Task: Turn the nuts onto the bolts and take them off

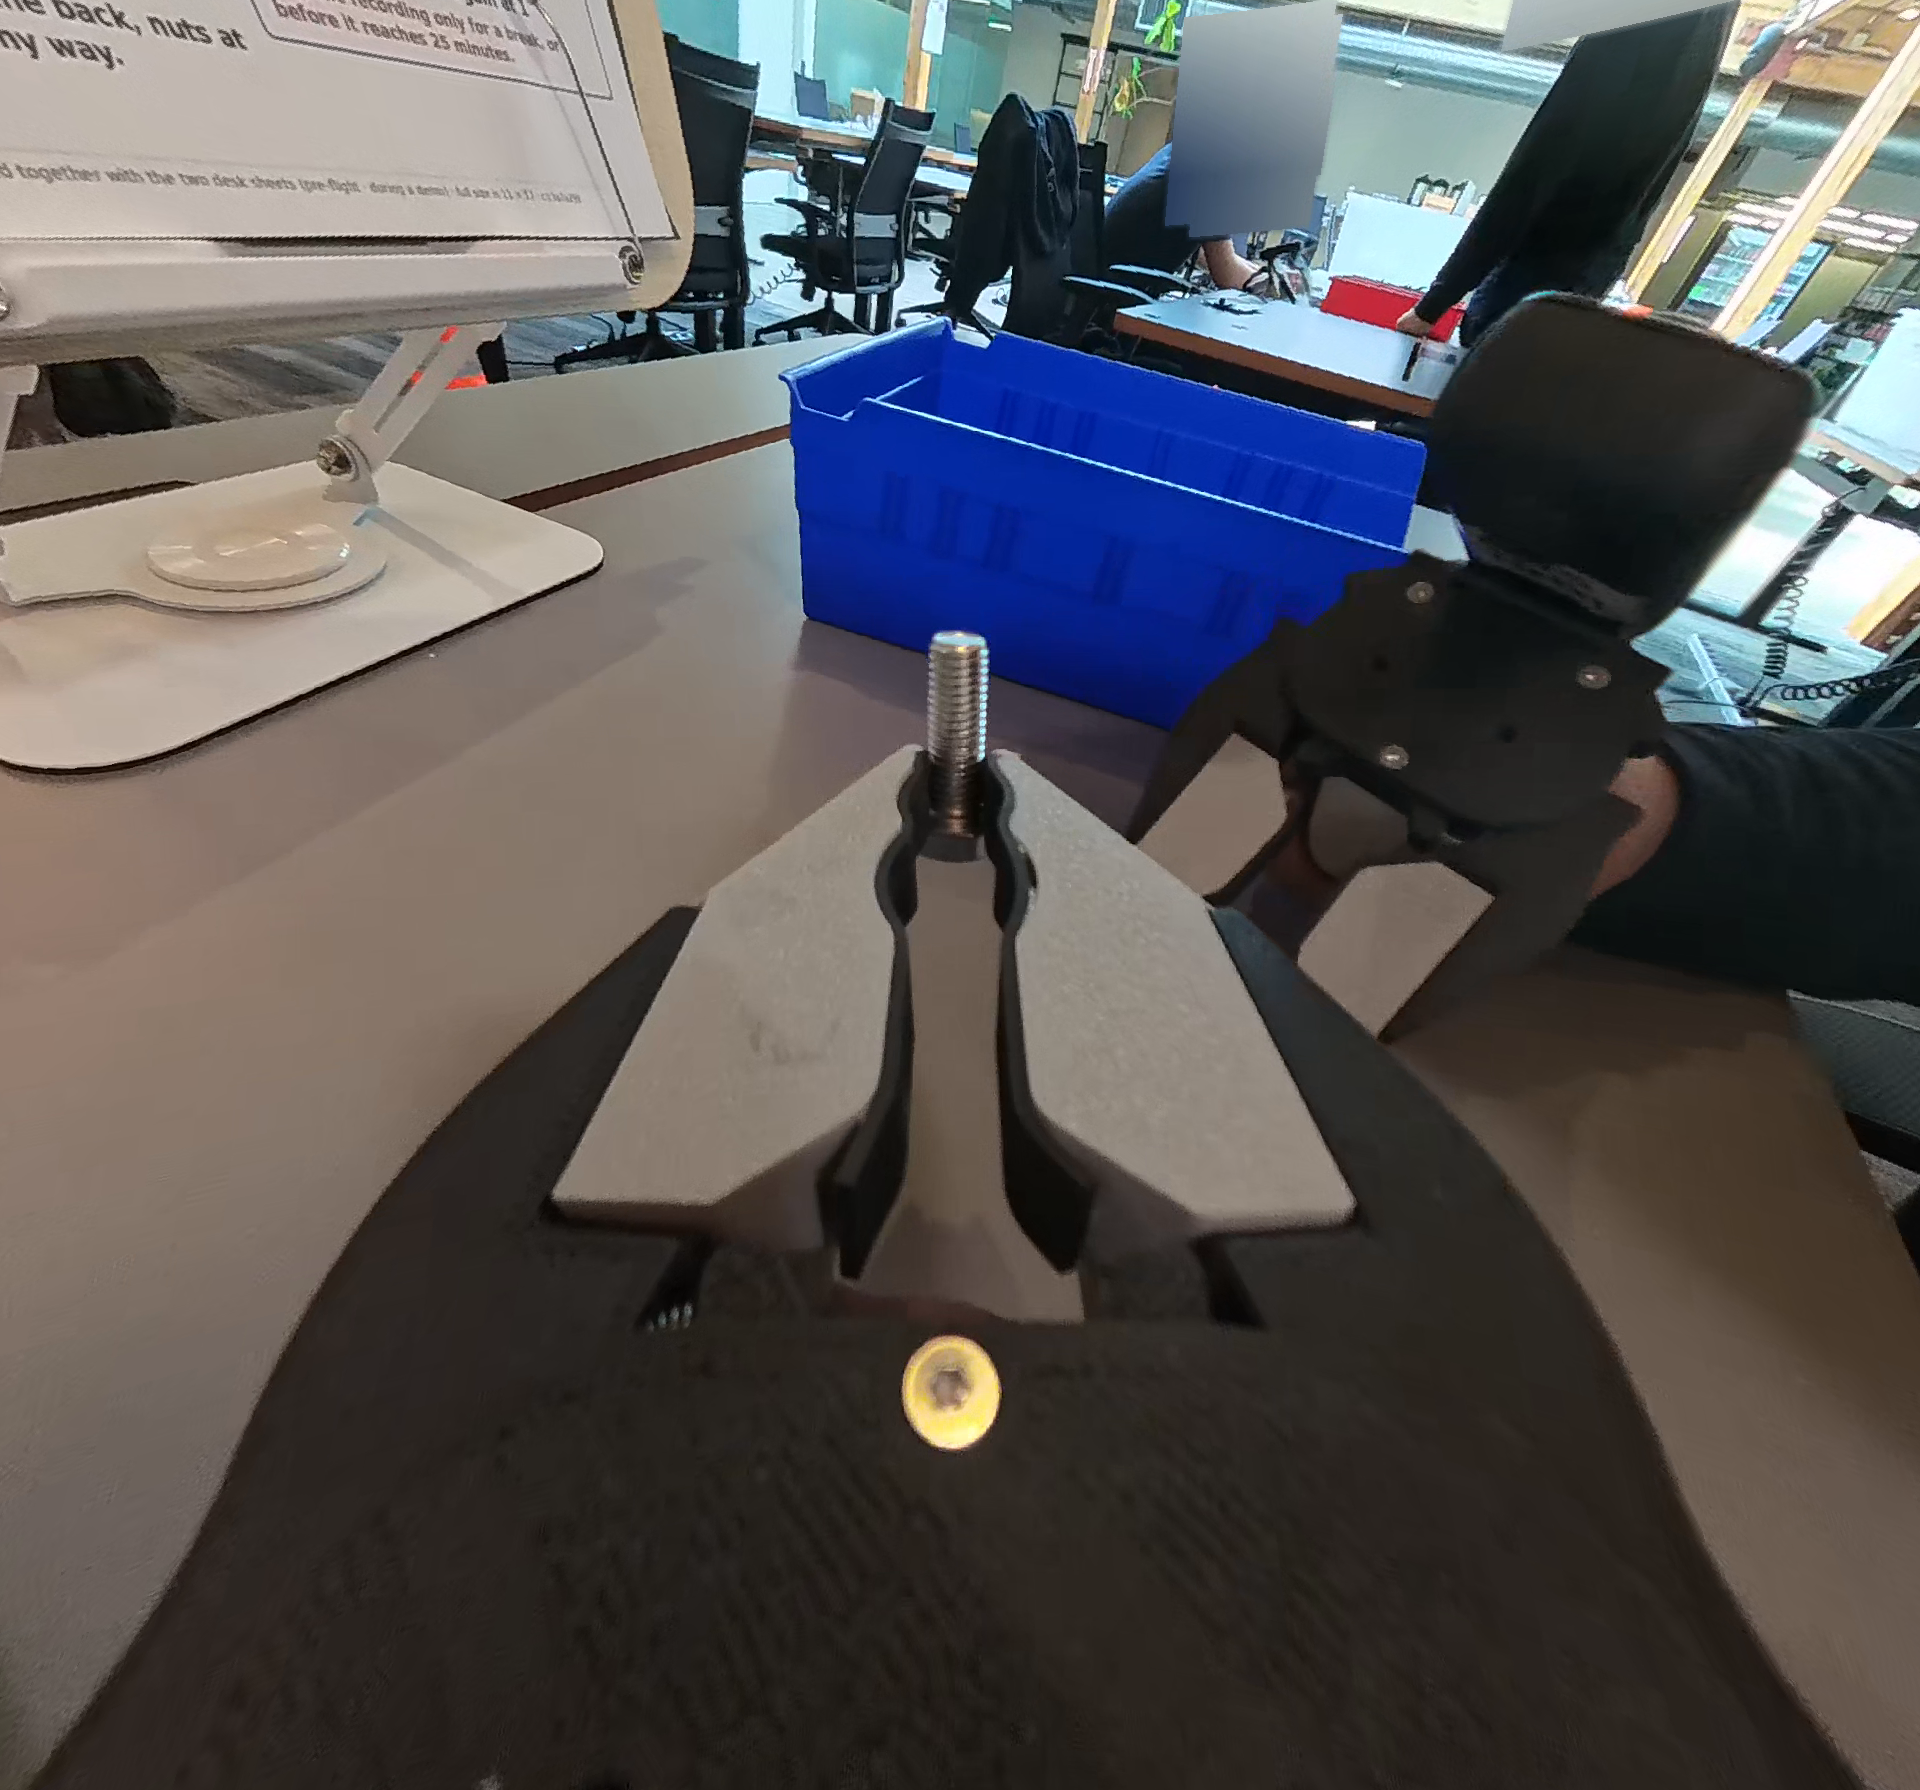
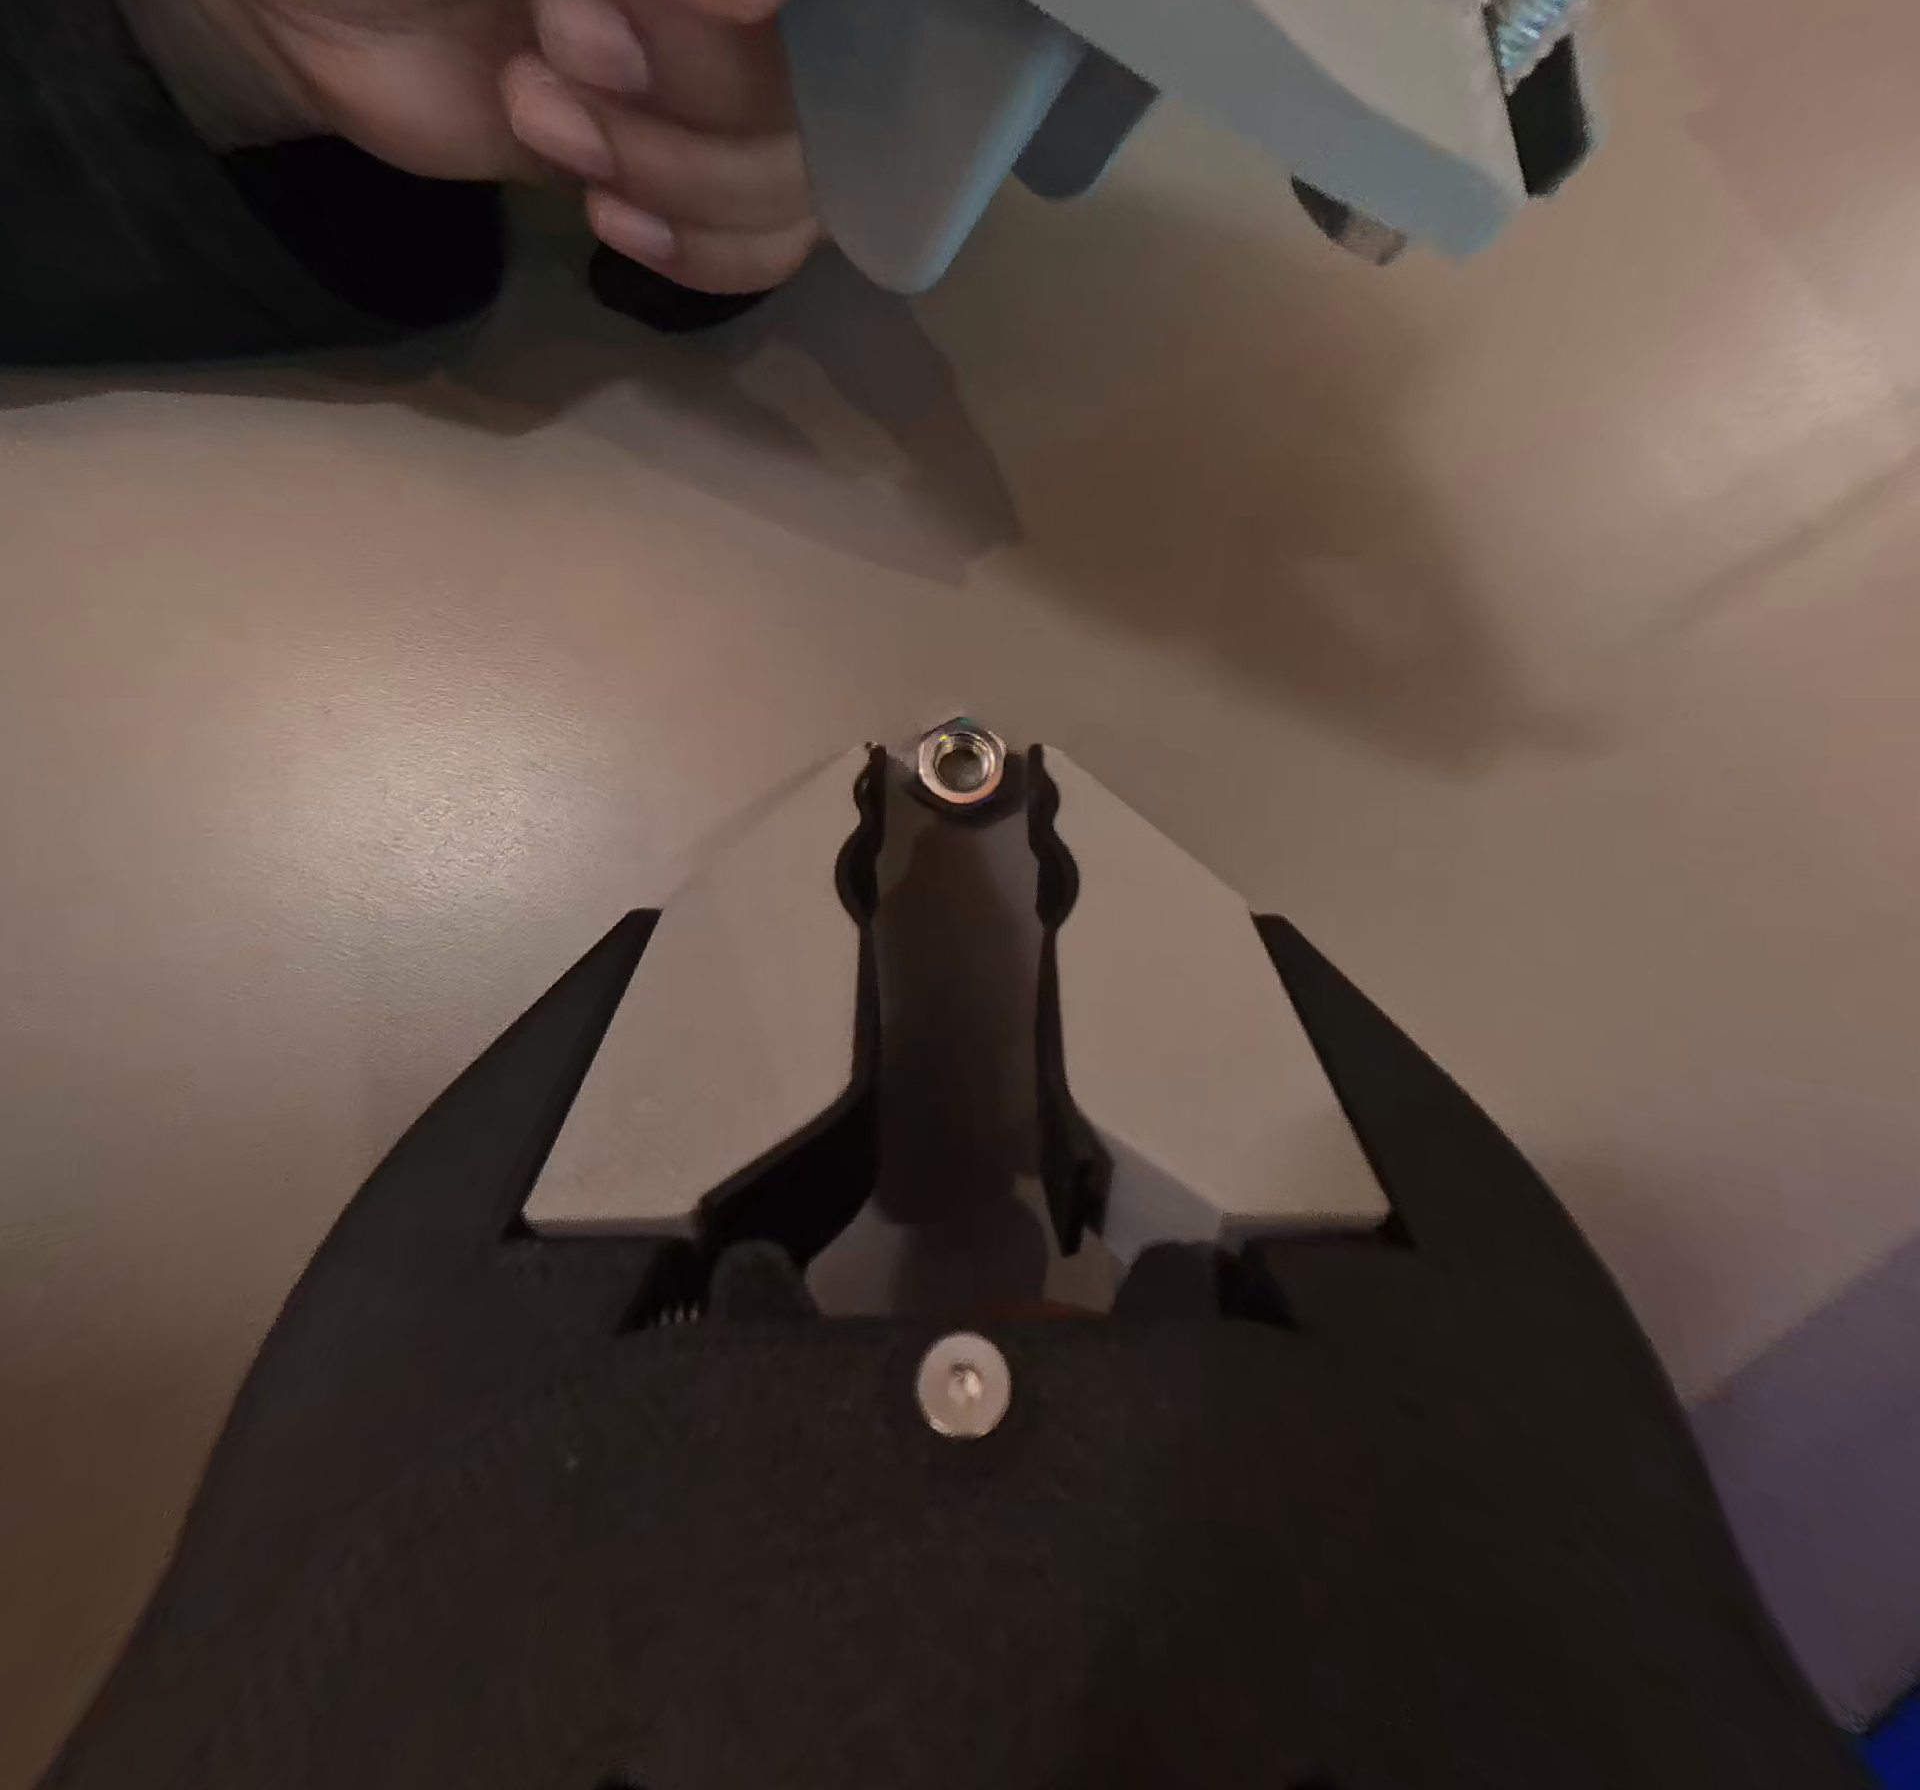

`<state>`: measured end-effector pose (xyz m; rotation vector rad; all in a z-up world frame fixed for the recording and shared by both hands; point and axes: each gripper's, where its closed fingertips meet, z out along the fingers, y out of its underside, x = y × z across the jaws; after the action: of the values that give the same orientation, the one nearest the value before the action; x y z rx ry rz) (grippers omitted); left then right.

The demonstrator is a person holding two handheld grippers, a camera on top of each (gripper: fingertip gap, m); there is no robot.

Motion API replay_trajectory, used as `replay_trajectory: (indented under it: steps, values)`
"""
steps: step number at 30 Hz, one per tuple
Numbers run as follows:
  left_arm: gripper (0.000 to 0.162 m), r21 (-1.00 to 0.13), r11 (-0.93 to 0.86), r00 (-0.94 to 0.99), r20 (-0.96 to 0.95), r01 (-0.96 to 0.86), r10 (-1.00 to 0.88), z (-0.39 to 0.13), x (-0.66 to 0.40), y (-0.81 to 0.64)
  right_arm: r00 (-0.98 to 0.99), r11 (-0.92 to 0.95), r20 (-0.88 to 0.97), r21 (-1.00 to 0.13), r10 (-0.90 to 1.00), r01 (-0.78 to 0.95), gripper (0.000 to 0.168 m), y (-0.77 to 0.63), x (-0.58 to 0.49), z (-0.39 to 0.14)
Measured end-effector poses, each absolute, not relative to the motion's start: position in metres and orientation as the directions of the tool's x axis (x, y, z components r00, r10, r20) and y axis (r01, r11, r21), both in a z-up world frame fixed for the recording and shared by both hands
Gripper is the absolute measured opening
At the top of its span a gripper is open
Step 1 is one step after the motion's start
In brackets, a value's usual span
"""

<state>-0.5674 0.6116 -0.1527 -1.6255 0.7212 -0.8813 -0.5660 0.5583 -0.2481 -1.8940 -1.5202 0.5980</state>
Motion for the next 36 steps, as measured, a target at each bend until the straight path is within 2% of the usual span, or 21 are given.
replay_trajectory:
  steps: [3,5,9,13,18,25,30,36]
  values:
    - [0.006,-0.976,-0.218,0.536,0.175,-0.017,-0.826,-0.154,-0.566,0.611,0.234,-0.137,0.035,-0.72,0.972,0.68,0.022,0.558,-0.567,-0.248]
    - [0.006,-0.976,-0.218,0.535,0.175,-0.018,-0.827,-0.154,-0.566,0.611,0.243,-0.139,0.042,-0.723,0.969,0.677,0.014,0.56,-0.566,-0.248]
    - [0.006,-0.98,-0.199,0.521,0.165,-0.011,-0.838,-0.151,-0.566,0.609,0.25,-0.142,0.044,-0.724,0.967,0.675,0.014,0.561,-0.565,-0.245]
    - [0.006,-0.985,-0.17,0.48,0.152,0.007,-0.864,-0.146,-0.564,0.604,0.262,-0.189,-0.039,-0.795,0.964,0.576,0.014,0.557,-0.563,-0.209]
    - [0.006,-0.994,-0.11,0.404,0.108,0.016,-0.908,-0.138,-0.554,0.588,0.252,-0.123,0.015,-0.845,0.968,0.521,0.014,0.555,-0.549,-0.143]
    - [0.006,-1.0,-0.03,0.326,0.026,-0.006,-0.945,-0.132,-0.541,0.567,0.14,-0.034,0.068,-0.783,0.988,0.621,0.014,0.564,-0.548,-0.098]
    - [0.006,-1.0,-0.023,0.313,0.027,0.015,-0.949,-0.127,-0.541,0.564,0.057,0.035,0.106,-0.71,0.993,0.704,0.014,0.561,-0.554,-0.098]
    - [0.006,-1.0,-0.018,0.318,0.02,0.01,-0.948,-0.127,-0.54,0.564,0.03,0.04,0.09,-0.684,0.995,0.728,0.014,0.559,-0.561,-0.099]
